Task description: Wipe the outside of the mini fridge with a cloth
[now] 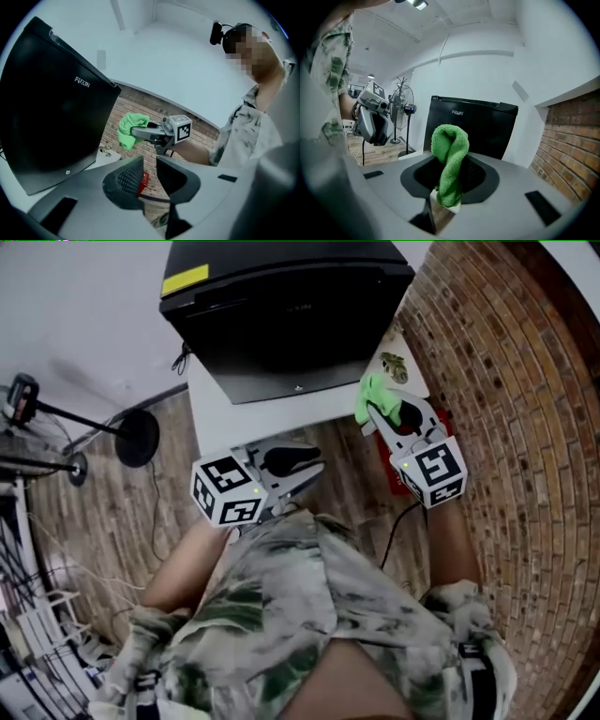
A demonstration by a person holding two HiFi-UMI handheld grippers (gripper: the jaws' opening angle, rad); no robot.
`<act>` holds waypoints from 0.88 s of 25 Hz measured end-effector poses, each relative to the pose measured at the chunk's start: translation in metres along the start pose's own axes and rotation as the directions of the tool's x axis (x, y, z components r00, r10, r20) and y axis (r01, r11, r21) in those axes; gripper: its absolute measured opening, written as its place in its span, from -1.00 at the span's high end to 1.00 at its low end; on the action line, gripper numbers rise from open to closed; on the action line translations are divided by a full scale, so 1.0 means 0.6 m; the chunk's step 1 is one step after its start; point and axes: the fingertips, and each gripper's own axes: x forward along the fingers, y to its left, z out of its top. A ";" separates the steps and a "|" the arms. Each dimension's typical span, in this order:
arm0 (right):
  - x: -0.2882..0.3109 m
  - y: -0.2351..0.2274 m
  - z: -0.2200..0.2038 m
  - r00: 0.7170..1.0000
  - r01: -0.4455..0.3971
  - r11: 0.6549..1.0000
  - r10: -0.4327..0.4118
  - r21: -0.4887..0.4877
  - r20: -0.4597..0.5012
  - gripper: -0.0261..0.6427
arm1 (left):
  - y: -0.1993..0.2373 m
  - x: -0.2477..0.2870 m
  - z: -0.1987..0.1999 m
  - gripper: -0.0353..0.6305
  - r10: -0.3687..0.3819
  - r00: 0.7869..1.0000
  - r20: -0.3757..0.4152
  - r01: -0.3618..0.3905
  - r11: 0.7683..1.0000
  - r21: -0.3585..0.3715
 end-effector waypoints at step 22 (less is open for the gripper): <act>0.244 0.287 0.143 0.995 0.102 0.995 -0.102 0.022 -0.010 0.57 | 0.094 -0.382 -0.074 0.62 -0.014 1.000 -0.006 0.014 0.997 0.077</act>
